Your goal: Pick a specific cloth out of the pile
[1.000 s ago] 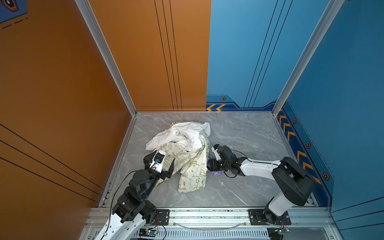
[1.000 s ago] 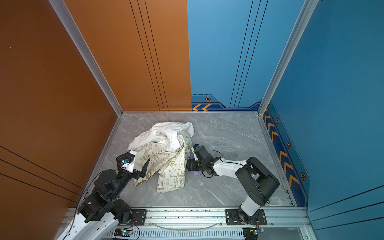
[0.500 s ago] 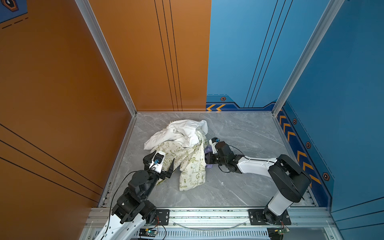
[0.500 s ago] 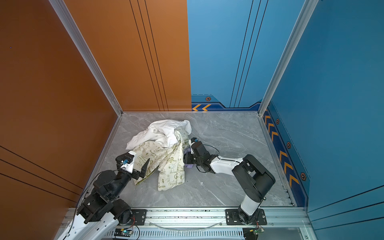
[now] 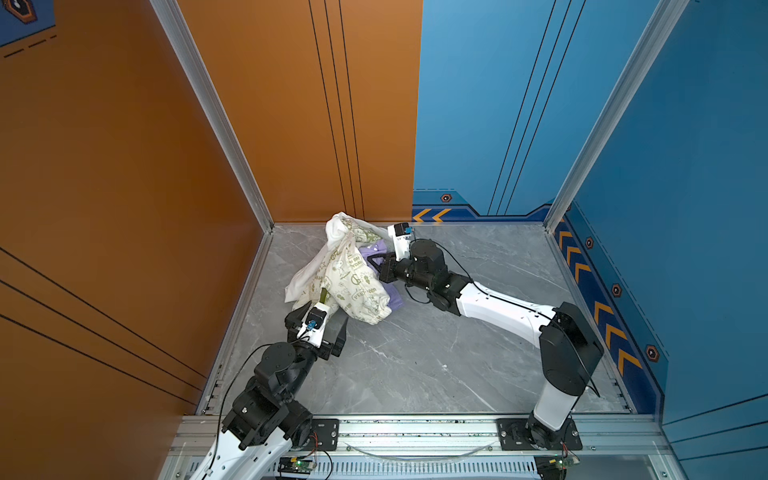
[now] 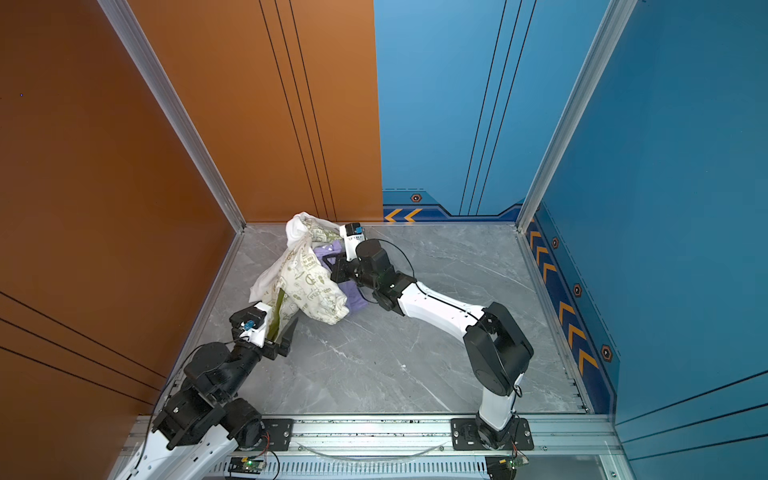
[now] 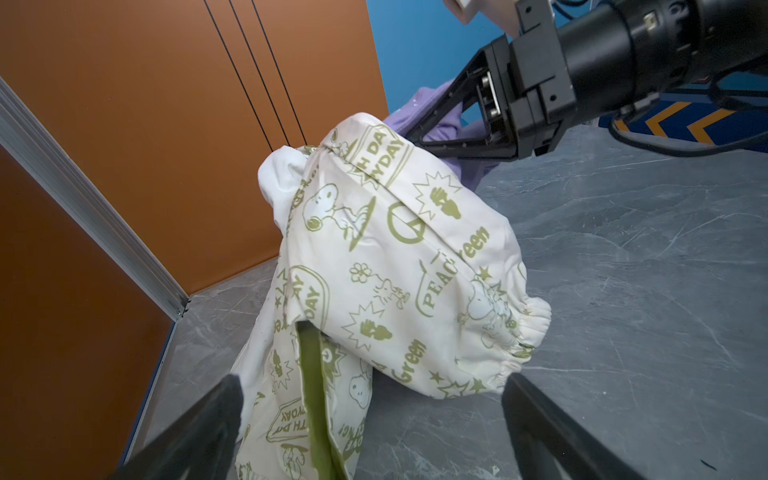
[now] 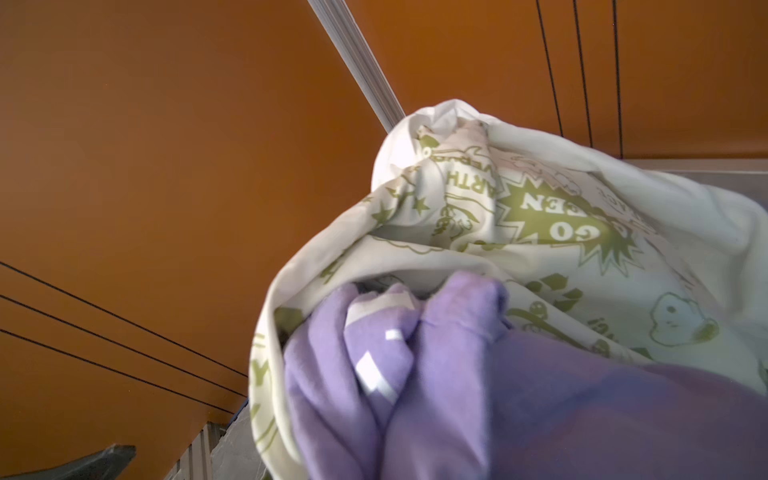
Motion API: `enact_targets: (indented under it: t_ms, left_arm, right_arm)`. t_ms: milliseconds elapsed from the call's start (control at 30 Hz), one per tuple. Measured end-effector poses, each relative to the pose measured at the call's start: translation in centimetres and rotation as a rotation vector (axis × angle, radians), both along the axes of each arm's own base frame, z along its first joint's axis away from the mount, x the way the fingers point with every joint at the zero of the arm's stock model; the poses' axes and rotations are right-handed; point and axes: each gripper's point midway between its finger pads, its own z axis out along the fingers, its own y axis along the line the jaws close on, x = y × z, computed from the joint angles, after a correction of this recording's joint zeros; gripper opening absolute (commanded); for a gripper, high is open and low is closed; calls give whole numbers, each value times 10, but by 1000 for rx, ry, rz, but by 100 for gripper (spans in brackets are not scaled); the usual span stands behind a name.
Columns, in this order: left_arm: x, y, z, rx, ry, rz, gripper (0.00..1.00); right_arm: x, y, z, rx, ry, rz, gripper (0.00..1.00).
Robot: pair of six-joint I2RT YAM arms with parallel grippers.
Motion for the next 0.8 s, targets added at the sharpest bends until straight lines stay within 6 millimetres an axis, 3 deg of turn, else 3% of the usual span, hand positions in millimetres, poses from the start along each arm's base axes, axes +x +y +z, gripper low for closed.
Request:
enact_targets:
  t_ms: [67,167,333,600,800]
  left_arm:
    - [0,1,1,-2,-3,2,98]
    - [-1,1,2,-4,-7,4,98]
    - [-1,2,2,-3,-7,7,98]
    - [-1,1,2,-3,-7,6,98]
    - [-1,1,2,-3,-7,6,98]
  right_arm:
    - [-6,6,6,-20,-33,20,0]
    - [-13,8,-2,-79,-55,42,0]
    - [-18,-7,-6,-175,-98,29,0]
    - [-23,-42,54,-164,-229,-34,0]
    - [-28,-52,89,-139,-310,-51,0]
